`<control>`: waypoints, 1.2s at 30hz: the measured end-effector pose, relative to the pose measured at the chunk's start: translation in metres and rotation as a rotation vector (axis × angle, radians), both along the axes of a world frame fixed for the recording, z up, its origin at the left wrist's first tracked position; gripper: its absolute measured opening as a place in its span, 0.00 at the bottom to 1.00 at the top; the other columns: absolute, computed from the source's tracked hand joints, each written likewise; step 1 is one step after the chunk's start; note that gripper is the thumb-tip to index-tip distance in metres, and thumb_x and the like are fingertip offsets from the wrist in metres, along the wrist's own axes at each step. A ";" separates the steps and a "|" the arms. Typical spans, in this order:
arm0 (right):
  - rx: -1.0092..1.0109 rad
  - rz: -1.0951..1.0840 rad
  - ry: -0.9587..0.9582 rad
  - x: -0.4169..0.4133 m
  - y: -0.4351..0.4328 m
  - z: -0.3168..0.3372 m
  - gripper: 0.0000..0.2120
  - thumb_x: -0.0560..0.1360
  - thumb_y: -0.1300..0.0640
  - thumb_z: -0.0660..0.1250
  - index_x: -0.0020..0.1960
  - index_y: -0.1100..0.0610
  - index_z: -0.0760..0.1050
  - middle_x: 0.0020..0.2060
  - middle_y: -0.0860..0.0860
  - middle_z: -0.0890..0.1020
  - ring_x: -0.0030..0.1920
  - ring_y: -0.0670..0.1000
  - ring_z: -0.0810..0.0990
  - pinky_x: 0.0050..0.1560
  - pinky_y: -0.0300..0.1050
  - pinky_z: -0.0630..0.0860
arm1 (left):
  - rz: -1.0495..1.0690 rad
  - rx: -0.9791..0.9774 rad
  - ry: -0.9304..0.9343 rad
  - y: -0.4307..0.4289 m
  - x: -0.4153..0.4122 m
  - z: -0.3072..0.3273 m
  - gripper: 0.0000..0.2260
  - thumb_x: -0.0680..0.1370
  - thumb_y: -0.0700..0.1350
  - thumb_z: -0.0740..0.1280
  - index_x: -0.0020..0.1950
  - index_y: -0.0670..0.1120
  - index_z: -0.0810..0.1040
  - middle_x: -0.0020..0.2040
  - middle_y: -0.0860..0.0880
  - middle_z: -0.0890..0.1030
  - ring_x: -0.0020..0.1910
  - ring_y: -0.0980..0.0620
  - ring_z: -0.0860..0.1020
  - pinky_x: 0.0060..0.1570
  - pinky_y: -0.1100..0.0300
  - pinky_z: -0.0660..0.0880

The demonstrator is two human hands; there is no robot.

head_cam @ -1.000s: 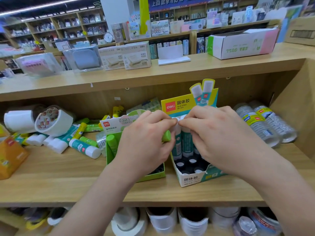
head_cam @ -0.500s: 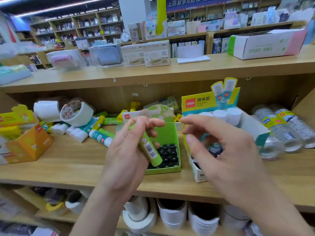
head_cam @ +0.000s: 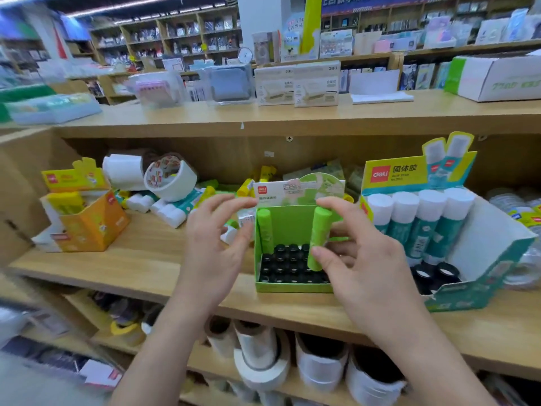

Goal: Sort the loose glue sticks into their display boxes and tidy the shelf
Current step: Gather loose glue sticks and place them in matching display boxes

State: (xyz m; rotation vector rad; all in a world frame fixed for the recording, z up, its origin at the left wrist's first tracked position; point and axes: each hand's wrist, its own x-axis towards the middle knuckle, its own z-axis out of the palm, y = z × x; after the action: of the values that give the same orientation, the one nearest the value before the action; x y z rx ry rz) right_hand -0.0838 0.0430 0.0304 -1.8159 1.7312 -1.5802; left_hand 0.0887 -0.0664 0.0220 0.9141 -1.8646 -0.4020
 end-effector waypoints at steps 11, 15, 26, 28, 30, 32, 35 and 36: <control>-0.048 -0.133 0.170 0.023 -0.058 -0.014 0.17 0.74 0.59 0.68 0.61 0.50 0.70 0.49 0.47 0.73 0.45 0.51 0.79 0.44 0.51 0.80 | -0.160 -0.075 -0.173 -0.024 -0.001 -0.025 0.19 0.77 0.51 0.60 0.66 0.51 0.77 0.56 0.53 0.77 0.54 0.52 0.76 0.52 0.49 0.77; -0.027 -0.143 0.175 0.024 -0.067 -0.021 0.20 0.73 0.63 0.70 0.61 0.50 0.70 0.48 0.45 0.72 0.45 0.52 0.79 0.44 0.52 0.80 | -0.208 -0.070 -0.122 -0.028 -0.001 -0.027 0.18 0.77 0.48 0.60 0.66 0.50 0.77 0.56 0.52 0.77 0.53 0.51 0.77 0.51 0.49 0.77; -0.013 -0.192 0.303 0.024 -0.076 -0.021 0.14 0.71 0.62 0.72 0.50 0.53 0.70 0.41 0.49 0.76 0.39 0.53 0.79 0.37 0.53 0.80 | -0.255 -0.093 -0.095 -0.037 0.001 -0.031 0.17 0.78 0.45 0.60 0.65 0.49 0.78 0.55 0.51 0.77 0.53 0.52 0.76 0.50 0.52 0.77; -0.013 -0.207 0.401 0.024 -0.077 -0.016 0.11 0.71 0.61 0.73 0.49 0.55 0.72 0.39 0.50 0.78 0.37 0.55 0.79 0.35 0.54 0.79 | -0.260 -0.103 -0.099 -0.038 0.001 -0.030 0.17 0.78 0.45 0.60 0.65 0.48 0.78 0.54 0.50 0.77 0.53 0.52 0.76 0.50 0.54 0.76; -0.006 -0.225 0.501 0.025 -0.075 -0.012 0.10 0.70 0.62 0.73 0.47 0.55 0.74 0.36 0.51 0.79 0.35 0.56 0.79 0.32 0.53 0.77 | -0.260 -0.117 -0.101 -0.039 0.001 -0.029 0.17 0.78 0.44 0.60 0.65 0.48 0.78 0.54 0.50 0.77 0.52 0.53 0.76 0.50 0.59 0.75; 0.014 -0.220 0.555 0.025 -0.073 -0.008 0.09 0.70 0.62 0.73 0.47 0.54 0.74 0.35 0.51 0.79 0.35 0.57 0.79 0.30 0.52 0.76 | -0.263 -0.130 -0.102 -0.039 0.001 -0.028 0.16 0.78 0.42 0.60 0.64 0.47 0.79 0.53 0.50 0.77 0.51 0.54 0.76 0.50 0.63 0.73; 0.050 -0.191 0.576 0.022 -0.072 -0.007 0.08 0.72 0.62 0.70 0.47 0.54 0.73 0.35 0.51 0.80 0.35 0.57 0.79 0.30 0.54 0.76 | -0.267 -0.146 -0.117 -0.041 0.001 -0.027 0.16 0.78 0.41 0.60 0.64 0.47 0.79 0.53 0.49 0.77 0.50 0.53 0.75 0.49 0.64 0.72; 0.059 -0.187 0.579 0.022 -0.071 -0.006 0.08 0.72 0.62 0.69 0.47 0.53 0.72 0.34 0.50 0.80 0.34 0.57 0.79 0.30 0.54 0.76 | -0.266 -0.149 -0.117 -0.041 0.001 -0.027 0.16 0.78 0.41 0.60 0.63 0.47 0.79 0.53 0.49 0.77 0.49 0.53 0.75 0.49 0.65 0.71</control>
State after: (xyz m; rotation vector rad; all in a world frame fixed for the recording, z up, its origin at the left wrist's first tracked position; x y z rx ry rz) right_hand -0.0617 -0.0284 0.0242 -2.2937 2.2081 -1.0968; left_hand 0.0901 -0.1076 -0.0049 0.6017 -2.1024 -0.3701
